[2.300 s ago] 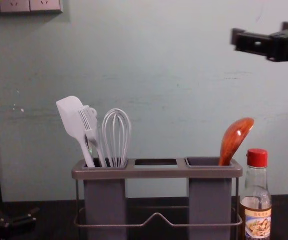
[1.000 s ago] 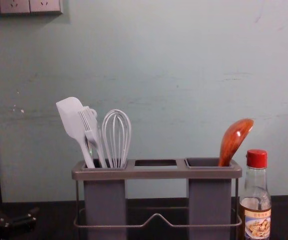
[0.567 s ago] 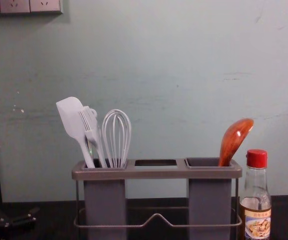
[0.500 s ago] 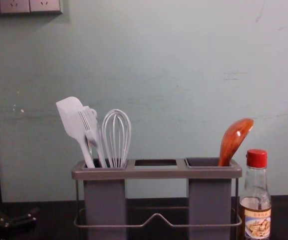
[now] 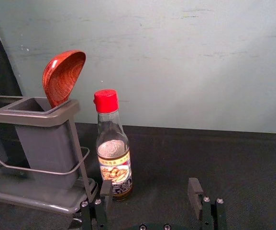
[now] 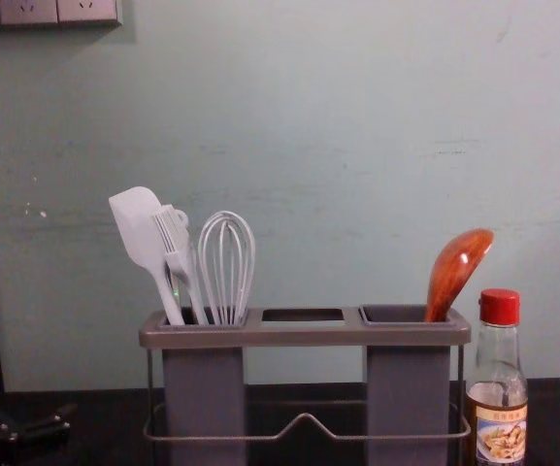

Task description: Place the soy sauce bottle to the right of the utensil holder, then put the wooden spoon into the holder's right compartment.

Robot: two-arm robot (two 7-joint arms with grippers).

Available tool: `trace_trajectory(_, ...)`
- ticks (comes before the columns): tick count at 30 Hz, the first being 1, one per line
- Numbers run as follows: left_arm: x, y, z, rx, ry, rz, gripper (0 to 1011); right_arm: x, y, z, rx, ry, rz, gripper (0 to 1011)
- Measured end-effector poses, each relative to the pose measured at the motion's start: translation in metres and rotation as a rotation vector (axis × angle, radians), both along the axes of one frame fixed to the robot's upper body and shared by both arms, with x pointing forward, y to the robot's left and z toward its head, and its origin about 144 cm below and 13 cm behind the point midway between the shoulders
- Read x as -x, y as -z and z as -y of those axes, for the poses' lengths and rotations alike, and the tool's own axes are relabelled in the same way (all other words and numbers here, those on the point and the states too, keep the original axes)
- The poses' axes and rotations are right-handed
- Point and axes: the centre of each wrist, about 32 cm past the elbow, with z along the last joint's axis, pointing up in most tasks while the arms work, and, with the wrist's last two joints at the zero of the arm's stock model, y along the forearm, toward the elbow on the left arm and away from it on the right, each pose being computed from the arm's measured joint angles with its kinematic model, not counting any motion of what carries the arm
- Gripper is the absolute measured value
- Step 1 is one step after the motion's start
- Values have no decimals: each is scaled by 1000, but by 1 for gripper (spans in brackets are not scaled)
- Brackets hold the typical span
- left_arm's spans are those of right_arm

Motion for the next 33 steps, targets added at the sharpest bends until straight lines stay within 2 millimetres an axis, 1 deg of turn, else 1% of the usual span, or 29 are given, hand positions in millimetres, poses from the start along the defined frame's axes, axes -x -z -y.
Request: trace_trajectory(33,0,0,0,0,0,0,1005,0,-1,0,-1,2,4,1004)
